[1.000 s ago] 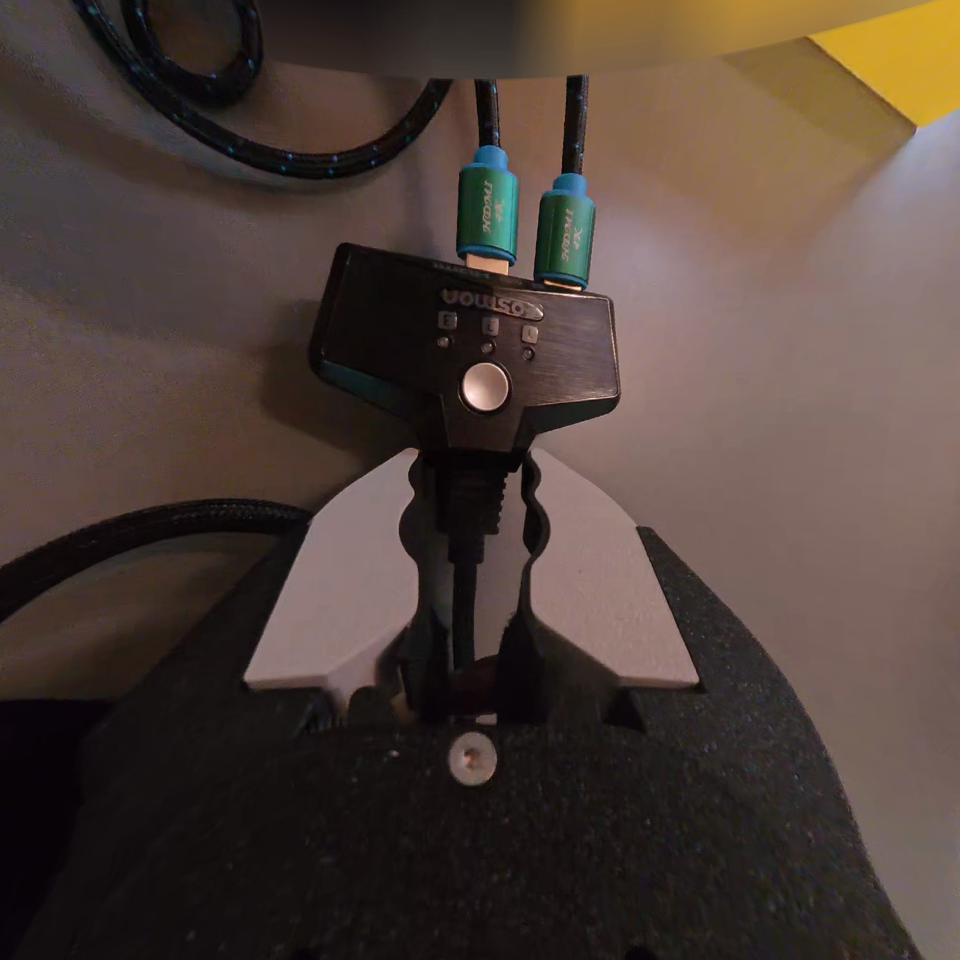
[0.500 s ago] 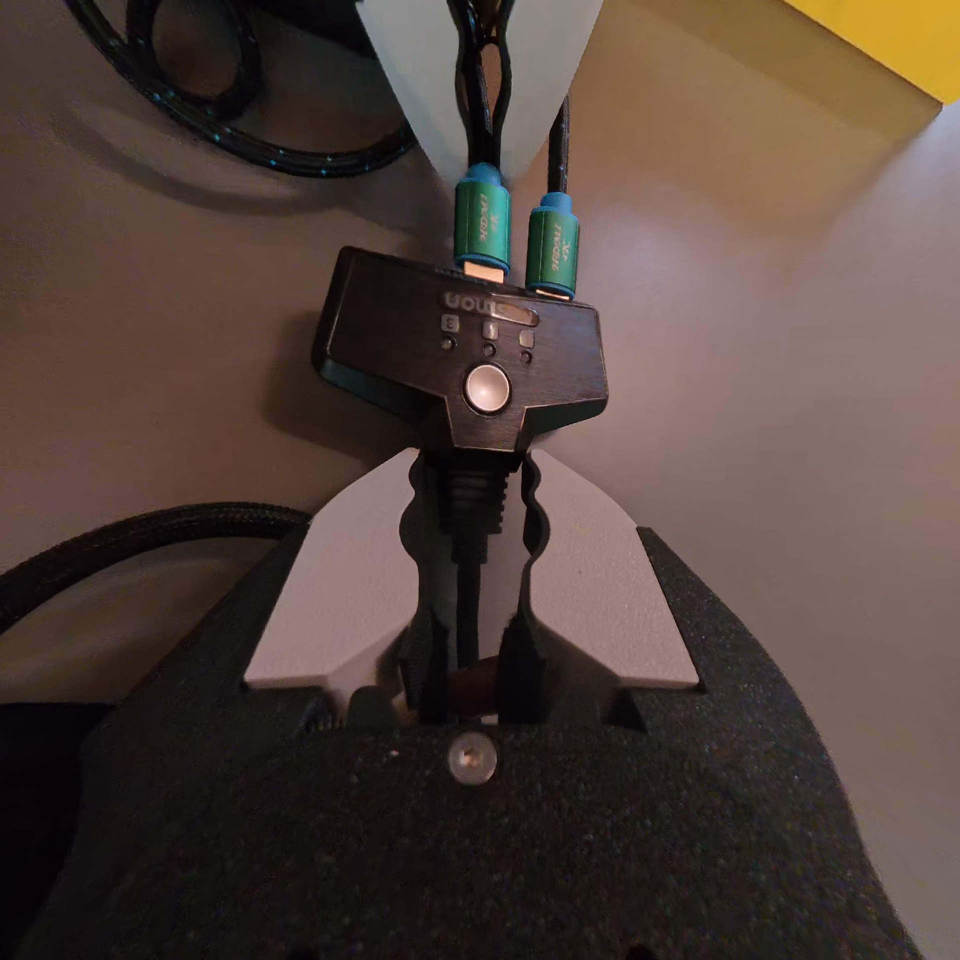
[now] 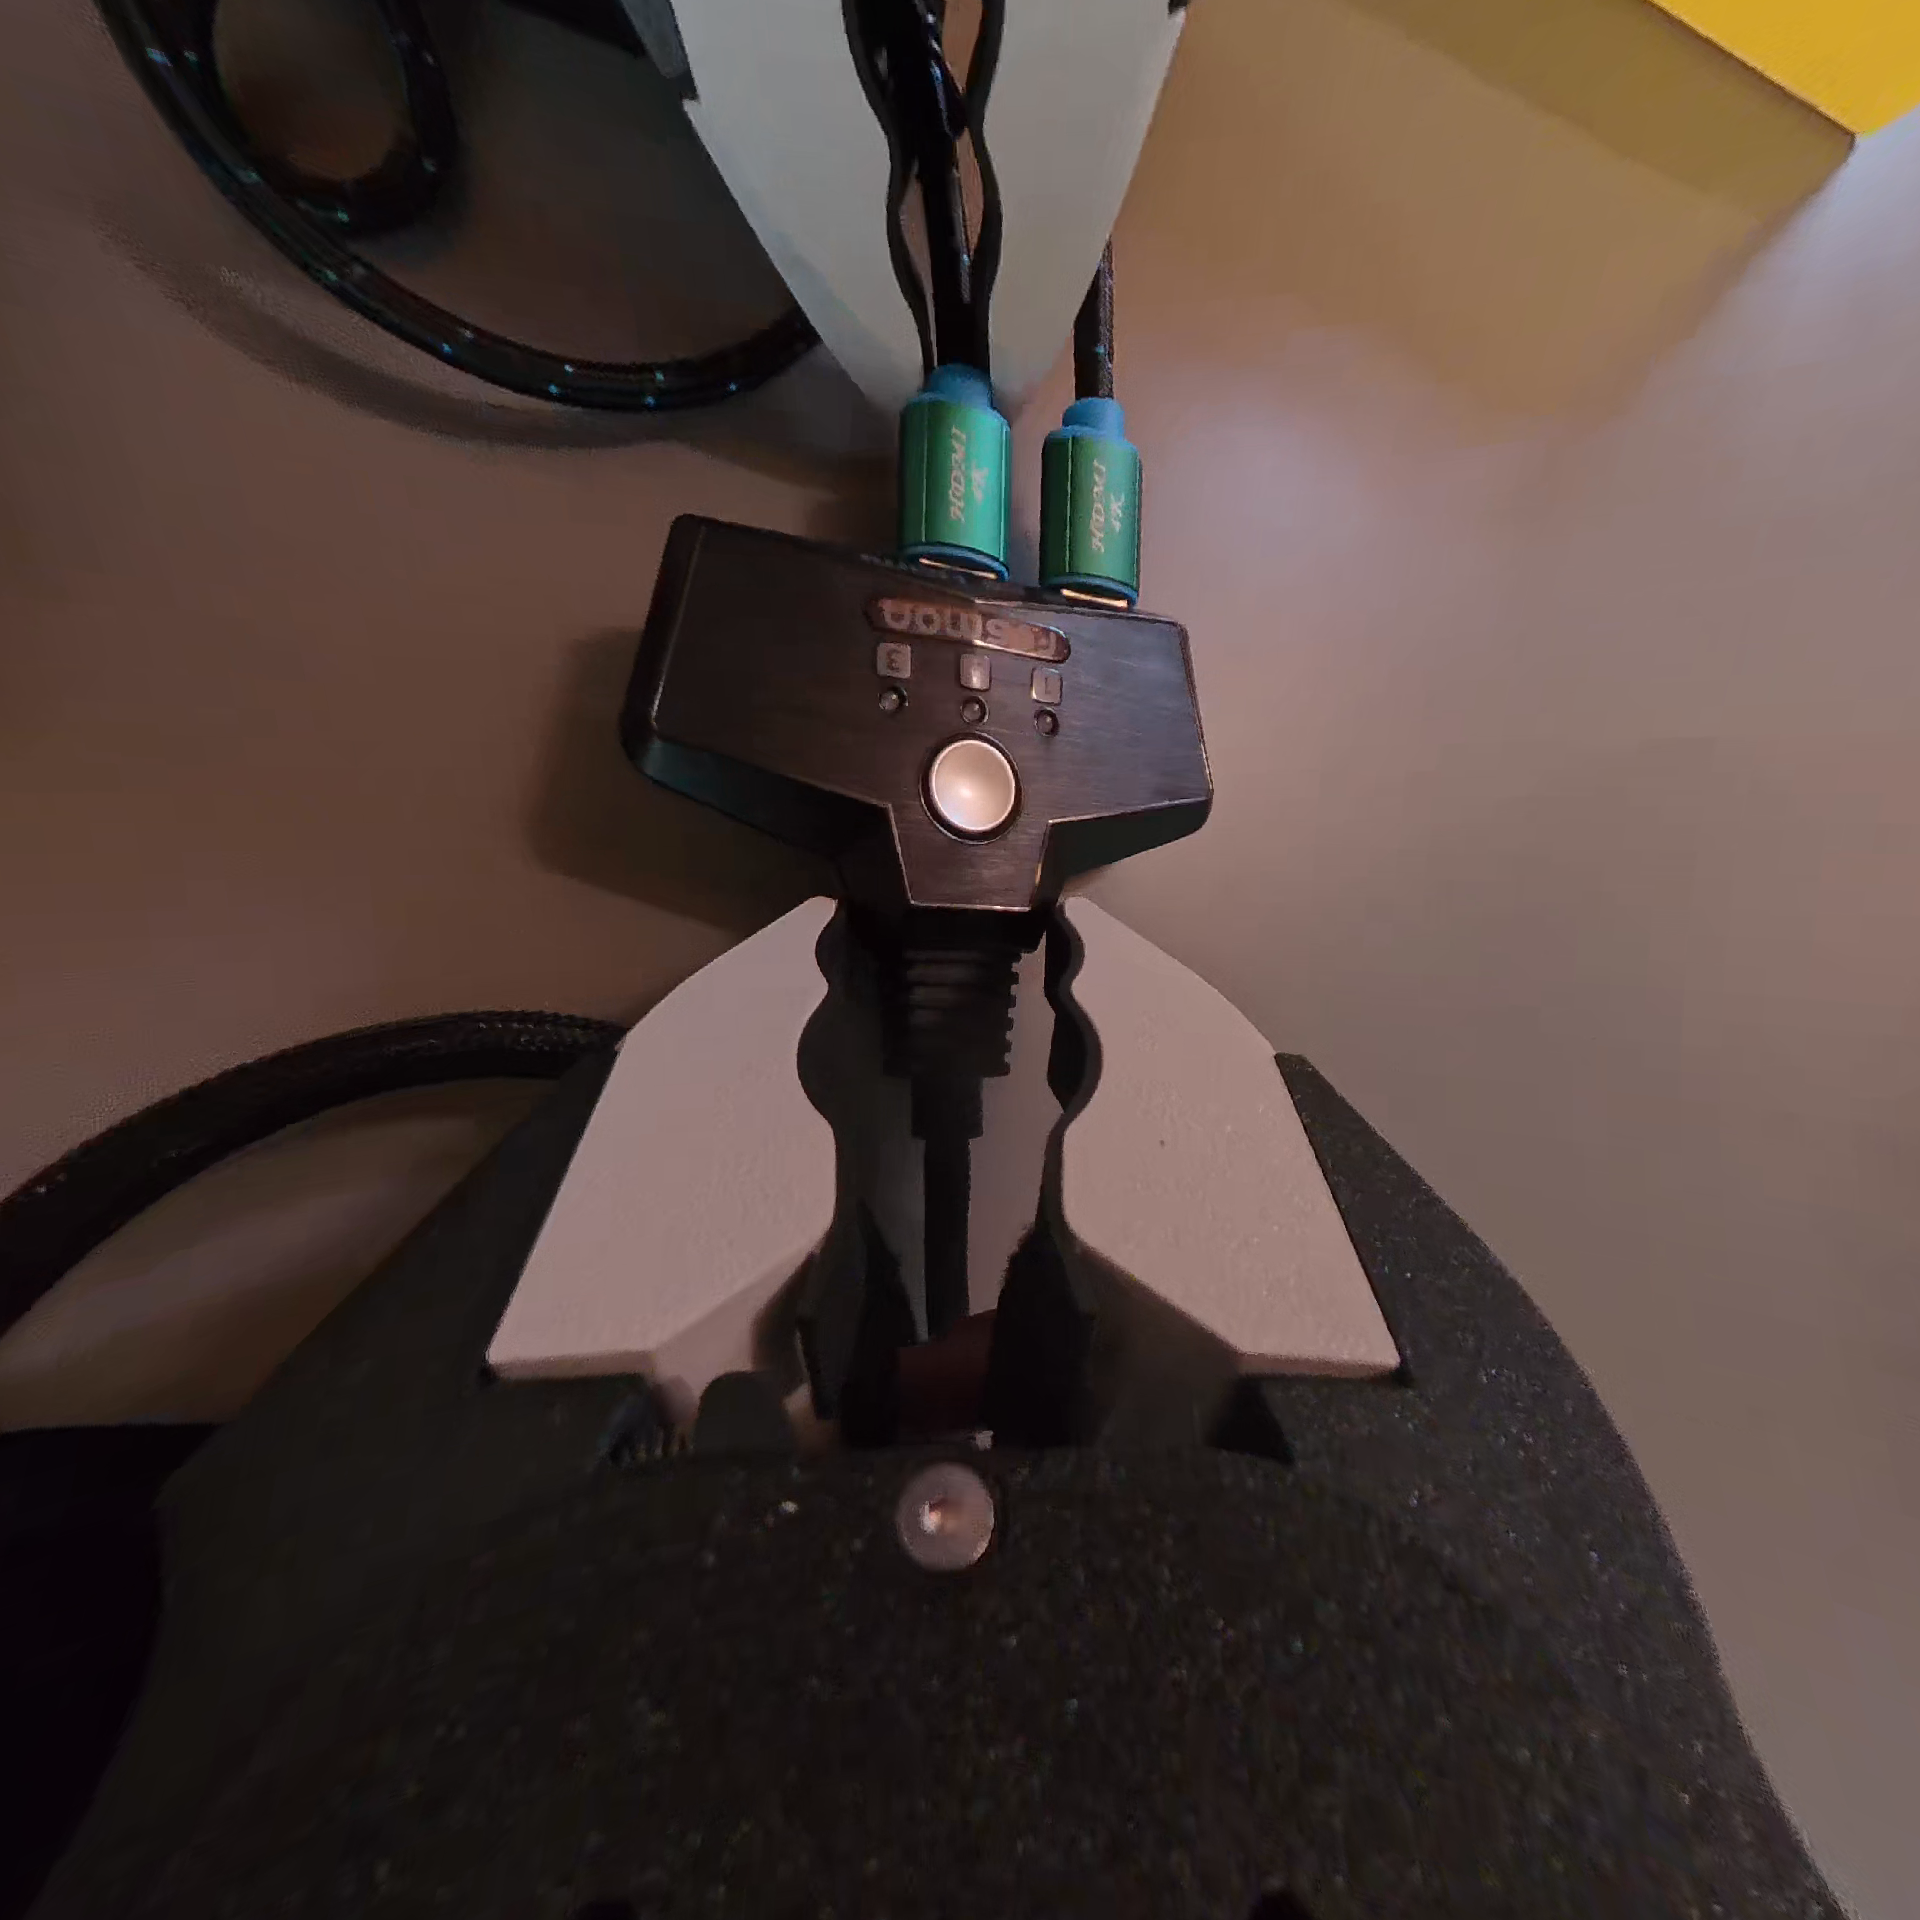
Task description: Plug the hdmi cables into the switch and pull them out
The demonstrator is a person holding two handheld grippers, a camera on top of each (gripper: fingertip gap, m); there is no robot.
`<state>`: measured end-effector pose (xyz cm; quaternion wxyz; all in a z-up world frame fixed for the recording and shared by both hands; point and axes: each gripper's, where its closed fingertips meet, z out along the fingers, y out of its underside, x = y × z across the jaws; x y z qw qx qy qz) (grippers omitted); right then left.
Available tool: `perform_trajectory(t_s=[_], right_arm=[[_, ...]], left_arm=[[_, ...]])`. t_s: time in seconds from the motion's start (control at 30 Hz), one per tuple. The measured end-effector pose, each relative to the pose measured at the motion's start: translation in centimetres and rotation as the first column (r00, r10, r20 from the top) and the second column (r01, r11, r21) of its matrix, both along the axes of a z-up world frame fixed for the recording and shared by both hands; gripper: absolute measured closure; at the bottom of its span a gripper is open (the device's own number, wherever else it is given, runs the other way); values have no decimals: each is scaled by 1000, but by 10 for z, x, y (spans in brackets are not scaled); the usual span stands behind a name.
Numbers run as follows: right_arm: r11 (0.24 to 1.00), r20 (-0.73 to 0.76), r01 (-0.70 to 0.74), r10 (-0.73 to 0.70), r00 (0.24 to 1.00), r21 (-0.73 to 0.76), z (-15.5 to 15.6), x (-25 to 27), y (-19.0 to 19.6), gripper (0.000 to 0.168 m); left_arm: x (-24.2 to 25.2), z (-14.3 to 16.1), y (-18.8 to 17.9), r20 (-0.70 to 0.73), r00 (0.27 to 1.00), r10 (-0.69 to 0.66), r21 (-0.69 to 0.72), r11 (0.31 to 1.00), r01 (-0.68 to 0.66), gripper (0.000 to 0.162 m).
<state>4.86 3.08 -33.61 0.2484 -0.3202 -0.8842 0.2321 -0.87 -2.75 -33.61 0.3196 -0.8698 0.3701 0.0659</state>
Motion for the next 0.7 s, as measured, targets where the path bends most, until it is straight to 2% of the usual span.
perform_trajectory(t_s=[0.03,0.1,0.13,0.23,0.3,0.4,0.5,0.53,0.57,0.63,0.7], right_arm=[[1000,5,14,-14,1000,-11,0,0,0,132],[999,1,35,-35,999,-31,-1,1,2,133],[998,-3,48,-48,999,-39,-1,2,4,134],[996,-13,76,-76,997,-56,-1,7,13,135],[993,-9,97,-98,995,-64,-1,10,20,135],[991,-12,116,-117,993,-63,-1,13,27,135],[990,-31,131,-132,991,-46,0,11,31,127],[990,-35,135,-136,990,-40,1,10,32,124],[990,-42,136,-137,990,-42,2,9,32,121],[989,-53,128,-132,990,-68,5,7,30,119],[987,-48,136,-140,989,-80,5,7,30,118]], left_arm=[[0,2,0,4,1000,8,10,1000,-8,154],[-2,11,2,21,999,40,71,997,-41,139],[0,20,2,74,996,56,125,990,-65,123],[-2,58,-7,244,966,91,305,938,-166,110],[-20,89,-26,315,942,118,438,862,-255,109],[-73,131,-70,408,883,234,569,691,-446,111],[-138,145,-114,438,790,430,530,586,-613,114],[-155,141,-126,417,767,488,499,582,-642,115],[-167,133,-132,366,773,518,461,621,-634,117],[-186,109,-134,183,846,501,340,775,-533,118],[-216,84,-133,-21,879,477,195,864,-465,123]])
